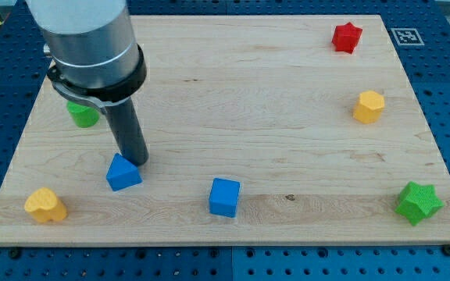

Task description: Slide the yellow heart closer to the blue triangle

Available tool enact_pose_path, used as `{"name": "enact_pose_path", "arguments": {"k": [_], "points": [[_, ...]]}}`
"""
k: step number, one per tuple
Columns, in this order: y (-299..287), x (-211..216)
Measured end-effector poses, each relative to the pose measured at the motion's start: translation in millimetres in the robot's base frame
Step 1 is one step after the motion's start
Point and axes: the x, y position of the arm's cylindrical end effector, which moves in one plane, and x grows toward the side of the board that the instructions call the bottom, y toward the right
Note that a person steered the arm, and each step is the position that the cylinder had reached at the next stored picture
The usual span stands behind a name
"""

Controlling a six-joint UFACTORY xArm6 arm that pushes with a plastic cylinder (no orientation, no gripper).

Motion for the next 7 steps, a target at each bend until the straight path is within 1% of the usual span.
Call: {"name": "enact_pose_path", "arguments": {"k": [3,7], "points": [[-74,-5],[-155,17]]}}
